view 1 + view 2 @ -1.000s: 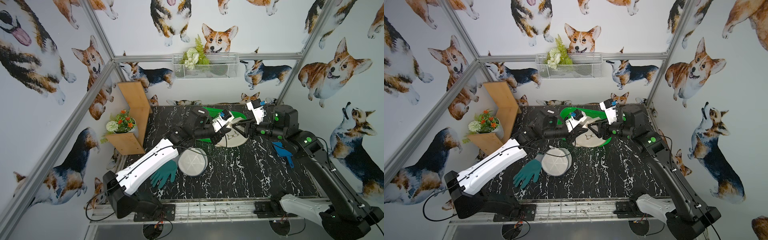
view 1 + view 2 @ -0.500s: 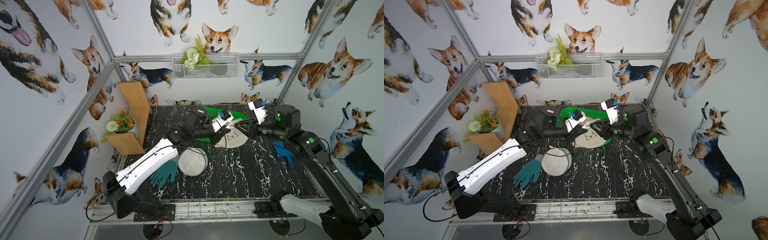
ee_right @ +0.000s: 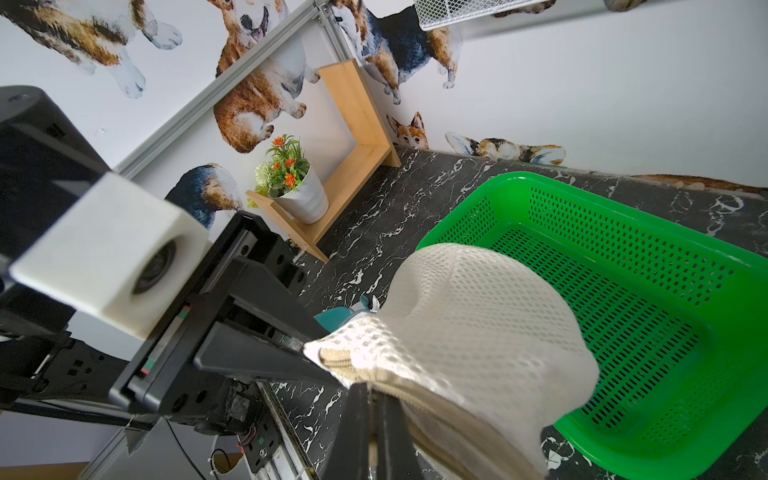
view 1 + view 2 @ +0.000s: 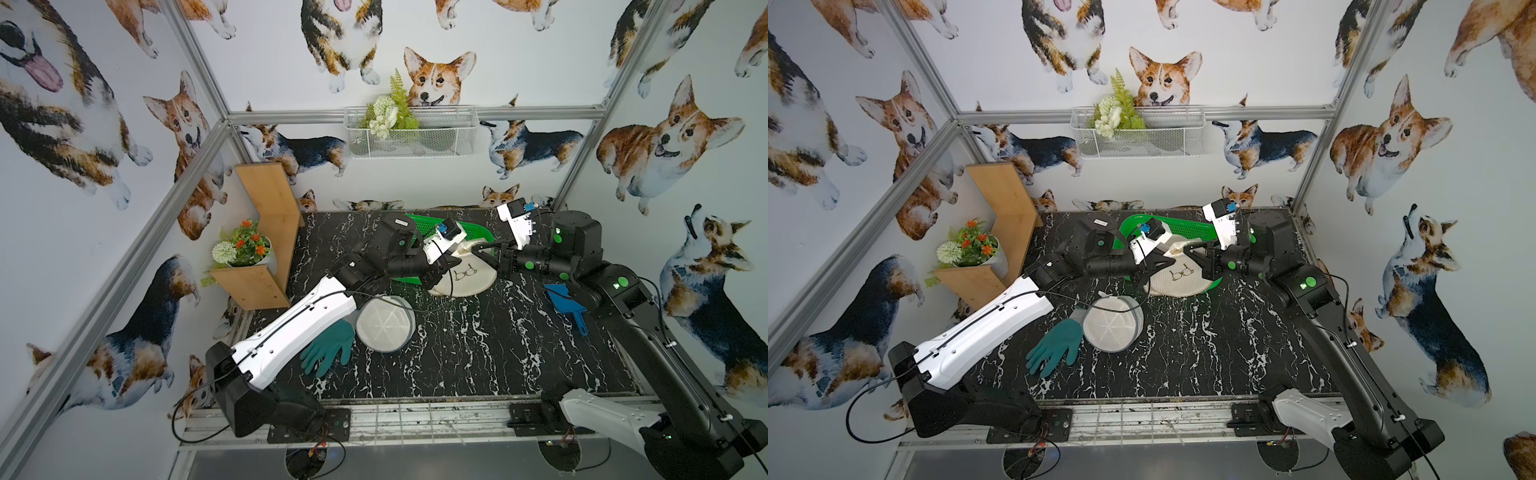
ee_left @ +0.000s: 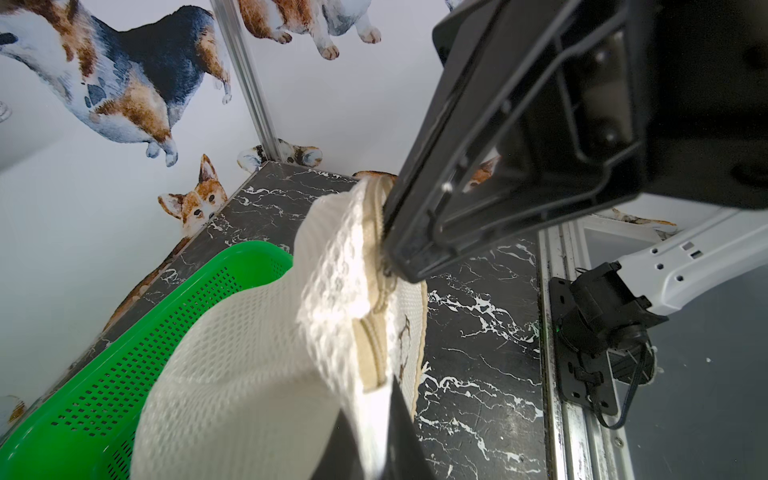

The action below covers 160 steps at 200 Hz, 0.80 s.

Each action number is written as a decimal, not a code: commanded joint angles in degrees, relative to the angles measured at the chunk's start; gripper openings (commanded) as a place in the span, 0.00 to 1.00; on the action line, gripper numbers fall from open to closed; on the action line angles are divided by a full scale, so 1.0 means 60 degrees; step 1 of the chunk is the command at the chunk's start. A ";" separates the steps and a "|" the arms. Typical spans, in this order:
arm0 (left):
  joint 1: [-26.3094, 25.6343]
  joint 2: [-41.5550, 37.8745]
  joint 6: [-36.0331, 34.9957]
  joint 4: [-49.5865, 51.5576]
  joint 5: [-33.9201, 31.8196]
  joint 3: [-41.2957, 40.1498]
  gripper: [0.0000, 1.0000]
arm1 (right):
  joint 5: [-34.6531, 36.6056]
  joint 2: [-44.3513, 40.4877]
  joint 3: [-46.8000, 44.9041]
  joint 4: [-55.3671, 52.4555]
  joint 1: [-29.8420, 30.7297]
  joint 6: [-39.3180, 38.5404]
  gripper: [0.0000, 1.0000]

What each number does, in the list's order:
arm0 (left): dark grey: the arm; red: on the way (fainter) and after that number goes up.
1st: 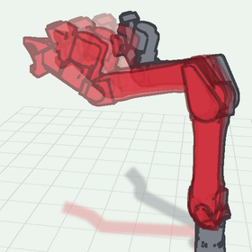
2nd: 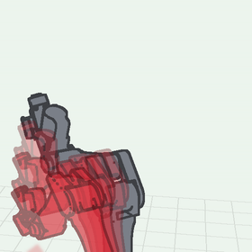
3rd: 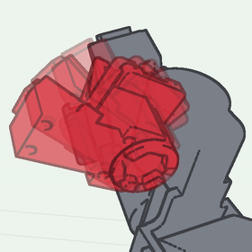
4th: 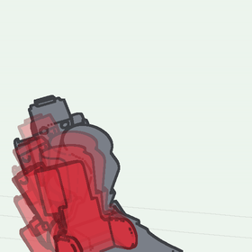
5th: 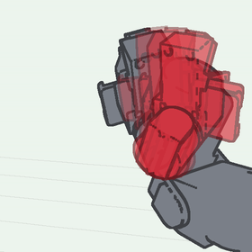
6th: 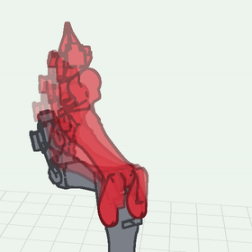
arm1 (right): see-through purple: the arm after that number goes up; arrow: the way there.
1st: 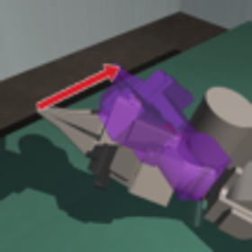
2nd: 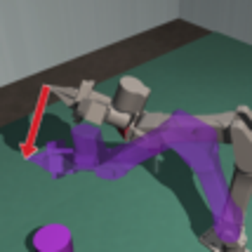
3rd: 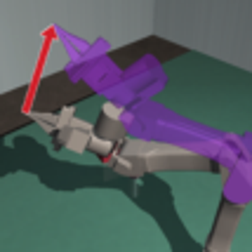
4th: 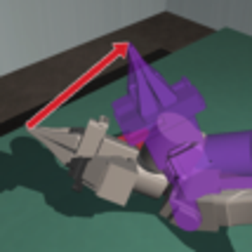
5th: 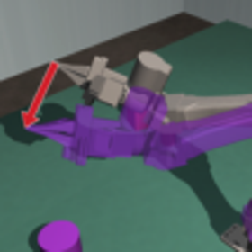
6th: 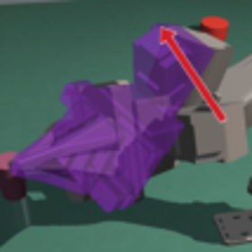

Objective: Turn the laundry bag inside out
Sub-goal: Zip the zipper on the laundry bag.

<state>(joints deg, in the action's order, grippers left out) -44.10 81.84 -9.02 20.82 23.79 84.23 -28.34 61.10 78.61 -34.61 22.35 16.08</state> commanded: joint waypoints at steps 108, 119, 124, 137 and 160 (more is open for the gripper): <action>0.0124 -0.0949 0.1001 -0.2426 -0.1119 -0.1338 0.00 | 0.2132 -0.0480 -0.0561 -0.0559 -0.1274 0.0895 0.00; 0.0142 -0.1079 0.1184 -0.2821 -0.1141 -0.1548 0.00 | 0.2012 -0.0483 -0.0667 -0.0518 -0.1490 0.1048 0.00; 0.0155 -0.1146 0.1301 -0.3030 -0.1151 -0.1664 0.00 | 0.1943 -0.0459 -0.0704 -0.0491 -0.1582 0.1112 0.00; 0.0171 -0.1322 0.1635 -0.3676 -0.1164 -0.2037 0.00 | 0.1688 -0.0410 -0.0795 -0.0354 -0.1759 0.1280 0.00; 0.0172 -0.1418 0.2151 -0.4422 -0.1161 -0.2476 0.00 | 0.1020 -0.0279 -0.0721 0.0101 -0.1864 0.1607 0.00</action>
<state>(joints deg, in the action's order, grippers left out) -43.24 74.02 -0.67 3.75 17.93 71.02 -20.71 58.89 74.00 -36.71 11.84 22.46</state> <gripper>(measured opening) 0.097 0.076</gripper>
